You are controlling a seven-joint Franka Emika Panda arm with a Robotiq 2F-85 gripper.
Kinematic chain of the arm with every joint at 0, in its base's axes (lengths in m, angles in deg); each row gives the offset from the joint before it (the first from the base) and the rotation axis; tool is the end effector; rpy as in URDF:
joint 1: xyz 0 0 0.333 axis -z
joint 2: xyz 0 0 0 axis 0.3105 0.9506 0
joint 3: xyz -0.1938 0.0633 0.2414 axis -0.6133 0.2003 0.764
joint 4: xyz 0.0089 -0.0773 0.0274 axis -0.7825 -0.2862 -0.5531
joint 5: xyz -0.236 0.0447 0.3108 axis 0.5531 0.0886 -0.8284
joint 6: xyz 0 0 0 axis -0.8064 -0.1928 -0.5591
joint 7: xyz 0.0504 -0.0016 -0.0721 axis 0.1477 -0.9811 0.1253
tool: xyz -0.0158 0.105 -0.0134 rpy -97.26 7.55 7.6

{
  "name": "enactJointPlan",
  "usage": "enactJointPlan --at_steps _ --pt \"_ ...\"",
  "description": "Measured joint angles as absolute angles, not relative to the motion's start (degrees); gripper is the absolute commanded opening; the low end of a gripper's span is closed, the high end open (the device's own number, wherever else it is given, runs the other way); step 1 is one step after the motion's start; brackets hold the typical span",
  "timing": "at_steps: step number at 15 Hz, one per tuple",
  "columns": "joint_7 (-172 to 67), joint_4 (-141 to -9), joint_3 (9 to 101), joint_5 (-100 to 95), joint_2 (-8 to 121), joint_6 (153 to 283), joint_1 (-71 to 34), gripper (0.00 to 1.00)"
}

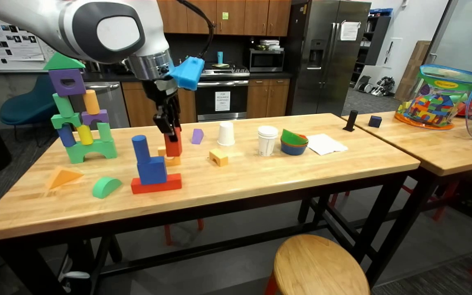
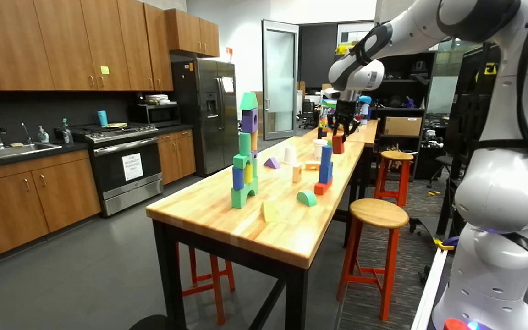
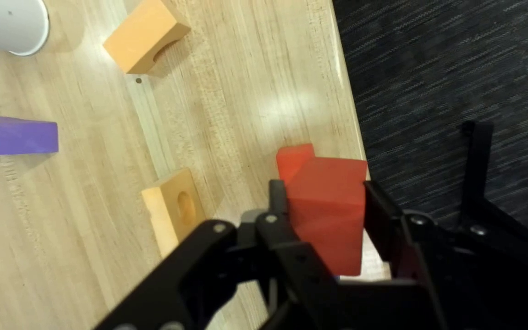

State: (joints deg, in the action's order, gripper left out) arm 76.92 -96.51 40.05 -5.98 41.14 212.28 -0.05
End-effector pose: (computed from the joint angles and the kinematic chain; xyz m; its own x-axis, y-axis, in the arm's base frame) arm 0.4652 -0.3491 0.4784 0.0511 0.9895 -0.1350 0.9804 -0.0239 0.1955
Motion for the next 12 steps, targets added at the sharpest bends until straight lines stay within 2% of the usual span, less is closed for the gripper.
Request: enactJointPlan --at_steps 3,4,12 --pt "76.4 -97.1 40.6 -5.0 40.5 212.9 -0.2 0.19" --pt "76.3 -97.4 40.8 -4.6 40.1 213.1 -0.3 0.44" --pt "76.2 -98.0 41.2 -3.9 39.0 213.2 -0.5 0.44"
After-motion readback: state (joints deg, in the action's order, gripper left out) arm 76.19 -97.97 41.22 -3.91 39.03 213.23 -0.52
